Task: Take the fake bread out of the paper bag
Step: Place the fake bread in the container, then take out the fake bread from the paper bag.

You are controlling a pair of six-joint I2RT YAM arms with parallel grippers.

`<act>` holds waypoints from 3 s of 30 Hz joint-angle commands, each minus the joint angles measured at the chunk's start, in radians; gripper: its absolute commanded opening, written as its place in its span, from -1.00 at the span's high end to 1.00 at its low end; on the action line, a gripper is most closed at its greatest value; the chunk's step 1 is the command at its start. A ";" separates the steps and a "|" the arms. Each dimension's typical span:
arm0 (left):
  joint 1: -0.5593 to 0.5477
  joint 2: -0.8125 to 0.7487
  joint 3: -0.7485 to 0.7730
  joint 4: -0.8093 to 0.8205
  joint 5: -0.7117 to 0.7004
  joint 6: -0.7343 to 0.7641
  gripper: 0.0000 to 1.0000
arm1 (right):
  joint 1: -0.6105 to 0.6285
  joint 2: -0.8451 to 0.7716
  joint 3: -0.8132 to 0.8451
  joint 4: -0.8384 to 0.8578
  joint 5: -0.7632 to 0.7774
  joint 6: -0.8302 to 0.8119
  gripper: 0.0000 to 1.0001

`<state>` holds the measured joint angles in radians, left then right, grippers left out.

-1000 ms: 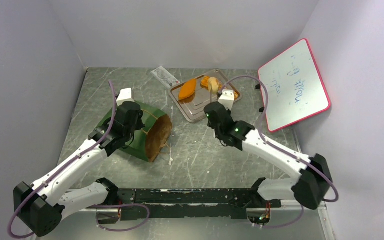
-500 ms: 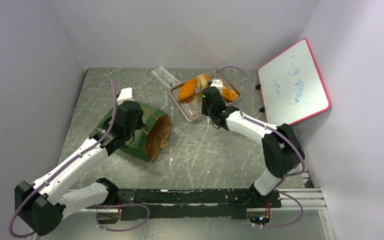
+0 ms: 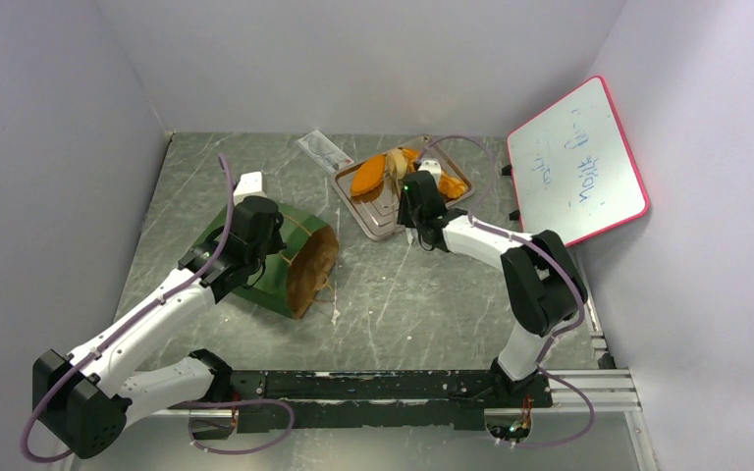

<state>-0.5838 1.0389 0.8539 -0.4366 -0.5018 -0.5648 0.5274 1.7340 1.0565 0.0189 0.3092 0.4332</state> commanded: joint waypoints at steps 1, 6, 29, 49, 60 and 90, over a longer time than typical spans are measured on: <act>0.010 0.009 0.040 0.030 0.017 0.011 0.86 | -0.013 -0.040 -0.038 0.060 -0.020 0.037 0.31; 0.010 0.006 0.041 0.026 0.020 0.004 0.86 | -0.020 -0.060 -0.072 0.048 -0.027 0.053 0.21; 0.010 -0.026 0.042 -0.004 0.013 -0.014 0.86 | -0.024 -0.284 -0.265 0.017 -0.028 0.109 0.19; 0.010 -0.126 0.020 -0.129 -0.016 -0.013 0.86 | 0.478 -0.710 -0.370 -0.202 0.168 0.231 0.43; 0.010 -0.098 0.040 -0.168 -0.019 -0.044 0.86 | 0.797 -0.766 -0.337 -0.243 0.251 0.322 0.46; 0.010 -0.122 0.054 -0.148 0.010 -0.015 0.86 | 0.655 -0.268 -0.197 0.185 -0.148 0.391 0.39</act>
<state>-0.5831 0.9348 0.8783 -0.5999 -0.5060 -0.6003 1.2469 1.4094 0.8188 0.0715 0.3119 0.7952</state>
